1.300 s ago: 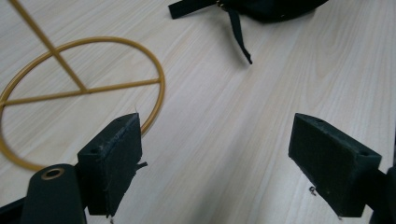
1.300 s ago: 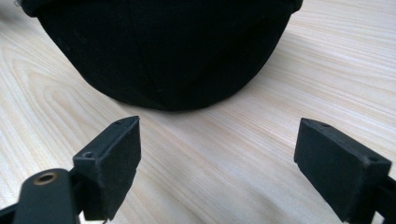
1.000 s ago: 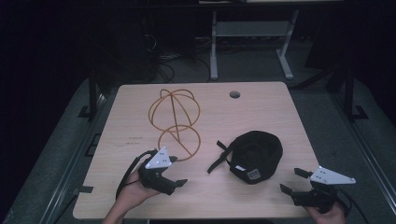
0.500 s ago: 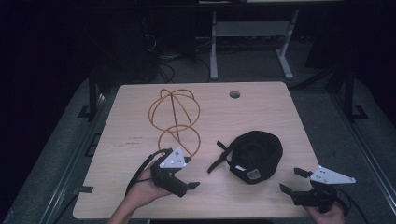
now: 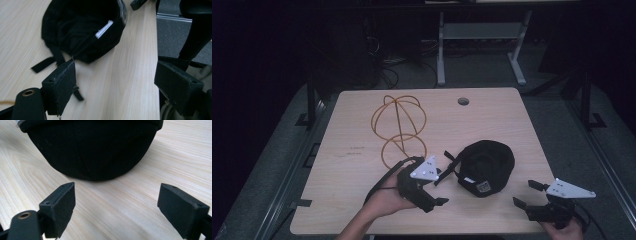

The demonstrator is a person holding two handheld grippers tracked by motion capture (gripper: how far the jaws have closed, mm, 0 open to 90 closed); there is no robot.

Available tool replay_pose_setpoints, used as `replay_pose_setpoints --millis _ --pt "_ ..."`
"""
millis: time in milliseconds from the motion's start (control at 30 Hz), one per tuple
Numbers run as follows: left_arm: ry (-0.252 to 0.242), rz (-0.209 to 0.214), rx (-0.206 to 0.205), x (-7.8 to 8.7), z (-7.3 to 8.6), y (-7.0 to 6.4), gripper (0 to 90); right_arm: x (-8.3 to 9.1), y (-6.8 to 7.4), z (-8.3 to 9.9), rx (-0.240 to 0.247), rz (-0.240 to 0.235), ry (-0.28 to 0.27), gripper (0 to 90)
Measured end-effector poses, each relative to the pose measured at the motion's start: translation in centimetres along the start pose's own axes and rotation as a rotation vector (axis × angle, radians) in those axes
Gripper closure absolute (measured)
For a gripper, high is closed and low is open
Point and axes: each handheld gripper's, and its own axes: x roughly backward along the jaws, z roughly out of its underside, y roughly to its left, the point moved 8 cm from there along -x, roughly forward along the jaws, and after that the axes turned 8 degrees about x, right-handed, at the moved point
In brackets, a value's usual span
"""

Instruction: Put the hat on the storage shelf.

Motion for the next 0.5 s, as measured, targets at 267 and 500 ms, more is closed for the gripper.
replay_pose_setpoints --millis 267,500 --pt "0.051 0.044 -0.03 -3.0 -2.2 -0.5 18.4 0.1 0.0 0.0 -0.005 -0.004 -0.003 14.3" --pt "0.079 0.049 -0.034 -4.7 -3.0 -0.2 22.5 0.1 0.1 0.0 0.005 -0.012 -0.002 14.3"
